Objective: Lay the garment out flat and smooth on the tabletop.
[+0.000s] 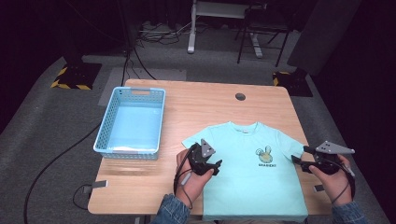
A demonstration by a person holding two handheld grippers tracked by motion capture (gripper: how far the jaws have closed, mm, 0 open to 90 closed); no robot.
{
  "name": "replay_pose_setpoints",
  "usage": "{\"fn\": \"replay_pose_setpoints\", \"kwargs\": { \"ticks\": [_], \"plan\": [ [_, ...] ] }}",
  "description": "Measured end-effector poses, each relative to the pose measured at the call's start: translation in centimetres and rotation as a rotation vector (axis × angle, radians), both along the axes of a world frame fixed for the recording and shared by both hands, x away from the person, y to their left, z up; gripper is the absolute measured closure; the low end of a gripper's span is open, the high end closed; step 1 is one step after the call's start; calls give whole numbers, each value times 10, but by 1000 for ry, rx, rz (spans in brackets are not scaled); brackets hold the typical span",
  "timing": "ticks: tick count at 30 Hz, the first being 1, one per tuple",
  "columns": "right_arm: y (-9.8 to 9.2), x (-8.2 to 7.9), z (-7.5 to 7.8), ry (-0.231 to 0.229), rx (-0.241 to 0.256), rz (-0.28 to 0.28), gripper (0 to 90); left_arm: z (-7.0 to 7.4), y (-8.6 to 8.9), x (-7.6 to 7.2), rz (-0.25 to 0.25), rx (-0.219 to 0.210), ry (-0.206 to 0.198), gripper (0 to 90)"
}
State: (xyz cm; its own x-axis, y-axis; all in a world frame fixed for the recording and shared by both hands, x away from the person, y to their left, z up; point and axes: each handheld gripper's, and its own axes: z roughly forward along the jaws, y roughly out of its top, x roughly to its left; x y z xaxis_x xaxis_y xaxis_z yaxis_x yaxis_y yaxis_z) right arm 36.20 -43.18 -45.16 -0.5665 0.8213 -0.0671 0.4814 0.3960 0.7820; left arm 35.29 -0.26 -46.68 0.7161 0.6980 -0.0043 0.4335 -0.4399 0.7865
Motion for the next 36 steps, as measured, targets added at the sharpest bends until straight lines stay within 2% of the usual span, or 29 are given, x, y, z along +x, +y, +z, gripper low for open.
{"fn": "replay_pose_setpoints", "kwargs": {
  "ticks": [4, 11, 17, 22, 27, 36],
  "plan": [
    [8, -7, -5, 22, 5, 43, 253, -4, -8, -5, -17, 6, 13, 218],
    [22, -20, -19, 69, 2, 113, 233, -17, -23, -12, -79, 61, 20, 196],
    [31, -22, -36, 108, 3, 163, 213, -28, -31, -13, -124, 67, 49, 178],
    [35, -19, -46, 131, -4, 173, 204, -37, -33, -10, -133, 106, 79, 177],
    [35, -13, -53, 120, -8, 163, 164, -40, -30, -6, -134, 81, 78, 165],
    [41, 5, -55, 101, -1, 158, 135, -40, -23, 12, -122, 78, 77, 163]
  ]
}}
